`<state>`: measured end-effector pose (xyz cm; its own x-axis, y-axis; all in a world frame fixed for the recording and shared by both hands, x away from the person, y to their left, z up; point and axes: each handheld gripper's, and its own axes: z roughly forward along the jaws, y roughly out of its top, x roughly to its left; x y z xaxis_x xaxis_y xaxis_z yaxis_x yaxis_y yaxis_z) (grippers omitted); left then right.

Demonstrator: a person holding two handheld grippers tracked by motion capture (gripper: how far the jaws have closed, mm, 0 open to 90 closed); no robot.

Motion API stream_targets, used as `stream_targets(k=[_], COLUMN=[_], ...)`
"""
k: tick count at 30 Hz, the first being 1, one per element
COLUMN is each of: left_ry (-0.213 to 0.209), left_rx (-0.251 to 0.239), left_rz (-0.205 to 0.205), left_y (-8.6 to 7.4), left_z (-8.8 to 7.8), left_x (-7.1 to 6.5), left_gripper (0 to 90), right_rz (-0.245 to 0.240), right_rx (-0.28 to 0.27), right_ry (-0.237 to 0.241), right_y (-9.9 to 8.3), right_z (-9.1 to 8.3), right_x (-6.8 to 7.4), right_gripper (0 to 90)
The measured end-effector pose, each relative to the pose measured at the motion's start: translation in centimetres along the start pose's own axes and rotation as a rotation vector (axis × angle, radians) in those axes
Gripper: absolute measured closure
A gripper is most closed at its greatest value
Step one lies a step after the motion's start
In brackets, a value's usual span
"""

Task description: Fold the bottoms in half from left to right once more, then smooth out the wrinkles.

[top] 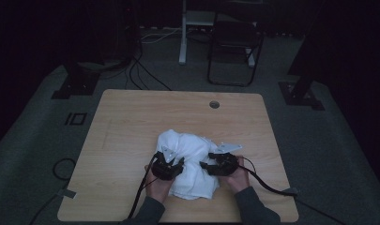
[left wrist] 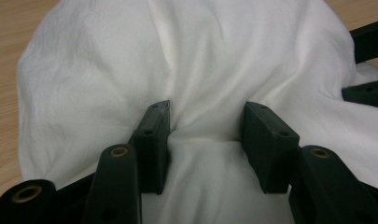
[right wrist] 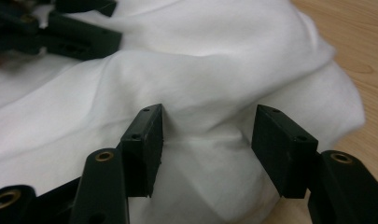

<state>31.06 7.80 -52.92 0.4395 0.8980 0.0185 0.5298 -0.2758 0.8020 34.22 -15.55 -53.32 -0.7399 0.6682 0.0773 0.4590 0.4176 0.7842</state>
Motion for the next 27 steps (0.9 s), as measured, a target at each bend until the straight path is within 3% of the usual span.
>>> stream_targets(k=[6,10,11,15,17,19,21,23,25,27], left_ry=[0.034,0.051,0.065,0.09,0.093,0.072,0.042,-0.009,-0.035,-0.081], left_rx=[0.007,0.0,-0.008,-0.008,-0.007,-0.004,-0.011,-0.018,-0.03,-0.076], left_rz=[-0.087,-0.1,-0.086,-0.074,-0.079,-0.087,-0.089,-0.097,-0.114,-0.139], left_y=[0.7,1.1,1.4,2.1,2.4,2.6,2.6,2.5,2.5,2.7], left_z=[0.8,1.4,1.9,2.7,3.0,3.1,2.9,2.5,1.9,0.9], left_x=[1.3,1.9,2.4,3.2,3.7,4.2,4.5,4.8,4.9,5.0], left_gripper=[53.0,52.8,52.8,51.7,51.4,51.3,50.6,49.2,47.0,44.4], right_rz=[0.036,0.029,0.025,0.004,0.008,0.041,0.06,0.084,0.11,0.111], right_rx=[-0.046,-0.06,-0.054,0.035,0.049,0.053,0.081,0.071,0.006,-0.07], right_ry=[-0.01,0.007,0.007,0.003,-0.041,-0.077,-0.126,-0.14,-0.123,-0.102], right_y=[0.8,1.0,0.9,0.6,0.3,-0.1,-0.5,-0.7,-0.3,0.6], right_z=[-0.1,-0.3,-0.2,1.6,1.8,1.5,1.1,0.4,-0.4,-1.0], right_x=[-0.4,-0.2,-0.1,-0.7,-1.1,-1.7,-2.3,-2.7,-2.8,-2.3], right_gripper=[40.4,39.6,39.7,77.3,85.7,89.9,89.9,89.3,68.3,53.6])
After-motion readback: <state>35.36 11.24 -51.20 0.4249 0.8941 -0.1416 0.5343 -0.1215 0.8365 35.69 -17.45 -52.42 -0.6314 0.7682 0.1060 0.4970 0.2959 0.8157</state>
